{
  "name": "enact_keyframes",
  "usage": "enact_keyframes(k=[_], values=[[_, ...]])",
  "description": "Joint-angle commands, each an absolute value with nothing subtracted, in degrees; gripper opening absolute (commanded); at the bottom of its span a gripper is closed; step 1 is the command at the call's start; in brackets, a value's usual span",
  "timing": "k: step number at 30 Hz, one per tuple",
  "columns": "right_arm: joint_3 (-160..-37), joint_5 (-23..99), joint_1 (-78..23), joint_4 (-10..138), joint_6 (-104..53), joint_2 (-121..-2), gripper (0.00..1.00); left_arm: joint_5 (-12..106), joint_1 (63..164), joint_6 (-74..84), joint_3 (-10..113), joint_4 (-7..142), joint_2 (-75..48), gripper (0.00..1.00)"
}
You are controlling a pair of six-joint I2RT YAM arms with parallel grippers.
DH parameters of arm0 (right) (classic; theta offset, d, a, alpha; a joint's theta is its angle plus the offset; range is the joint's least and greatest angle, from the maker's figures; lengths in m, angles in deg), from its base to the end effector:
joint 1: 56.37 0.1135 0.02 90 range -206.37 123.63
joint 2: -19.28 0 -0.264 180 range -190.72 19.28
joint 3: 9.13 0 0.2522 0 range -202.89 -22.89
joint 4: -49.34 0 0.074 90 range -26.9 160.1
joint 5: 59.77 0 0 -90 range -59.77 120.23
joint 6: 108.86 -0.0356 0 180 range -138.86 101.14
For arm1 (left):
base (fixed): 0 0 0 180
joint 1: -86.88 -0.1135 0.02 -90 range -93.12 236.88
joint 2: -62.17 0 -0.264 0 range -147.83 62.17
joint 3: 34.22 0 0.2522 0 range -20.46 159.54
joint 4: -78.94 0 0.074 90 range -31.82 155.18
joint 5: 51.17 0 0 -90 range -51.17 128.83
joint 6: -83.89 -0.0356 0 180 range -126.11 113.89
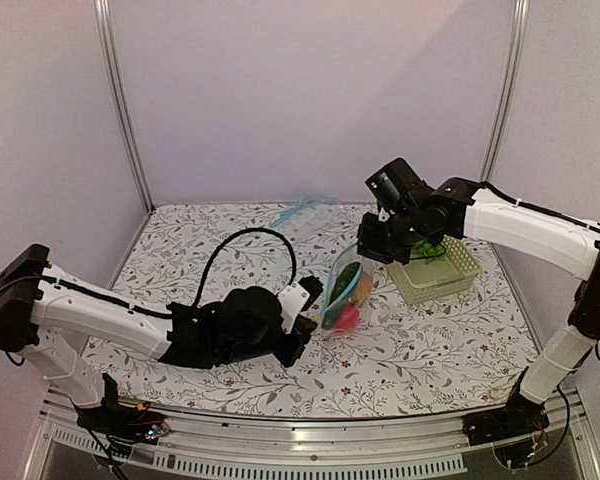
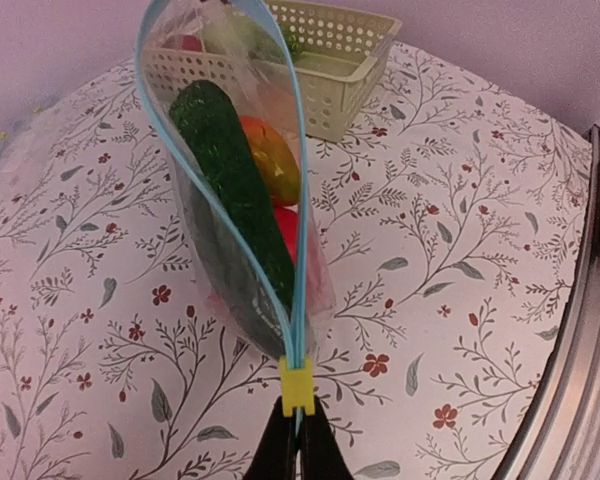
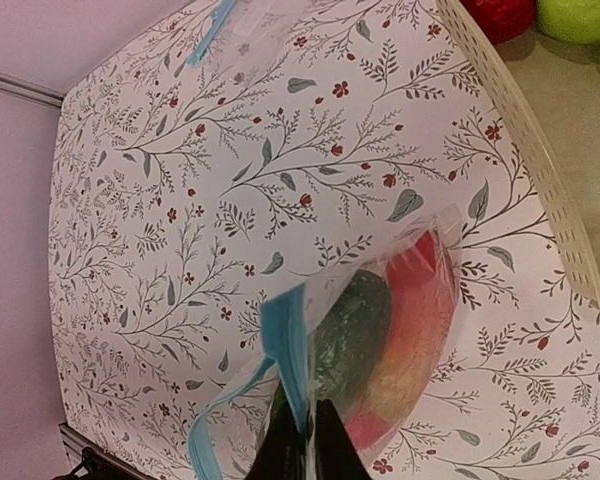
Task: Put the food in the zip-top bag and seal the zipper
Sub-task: Pass from the right arm to the left, then pass from the left arm to the right
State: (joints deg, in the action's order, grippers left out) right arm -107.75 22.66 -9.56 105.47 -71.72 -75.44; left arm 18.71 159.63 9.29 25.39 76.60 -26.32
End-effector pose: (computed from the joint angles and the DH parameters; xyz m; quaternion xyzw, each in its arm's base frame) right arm 0.2500 0.2595 0.3074 0.0712 0.9417 0.2065 0.2560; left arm 0.1083 -0.3075 0.1999 0.3364 0.7938 -0.2268 0.4530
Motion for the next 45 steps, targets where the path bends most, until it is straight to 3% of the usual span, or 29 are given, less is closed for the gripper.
enact_keyframes(k=[1,4,7,11,14,20,27,38,45], values=[[-105.79,18.44,-10.41,104.15,-67.73,-68.26,0.24,21.16,160.12,6.28,27.45,73.01,-22.67,0.00],[-102.89,16.41,-11.17,102.94,-63.29,-63.35,0.51,30.29,158.33,4.68,29.65,68.26,-19.50,0.00],[-99.85,15.34,-11.85,101.63,-58.19,-56.84,0.71,42.61,155.21,3.16,33.06,61.27,-18.10,0.00],[-95.63,19.04,-12.39,99.18,-47.44,-49.11,0.82,54.55,152.35,-0.19,40.28,50.23,-19.65,0.00],[-93.66,27.02,-12.44,98.64,-39.99,-45.24,0.83,60.68,151.29,-2.67,43.96,44.53,-21.58,0.00],[-88.41,54.45,-12.48,93.13,-31.84,-41.72,0.84,68.48,150.77,-8.06,50.55,34.87,-25.39,0.00],[-80.76,71.00,-12.38,83.07,-31.72,-42.59,0.82,73.26,149.63,-12.26,54.44,28.98,-26.49,0.00],[-74.37,71.36,-7.32,77.92,-23.73,-45.77,0.83,71.07,148.50,-17.80,56.22,24.05,-28.25,0.00],[-72.70,71.74,-4.59,78.00,-21.33,-48.68,0.69,71.00,148.02,-17.89,56.53,23.99,-28.17,0.00]])
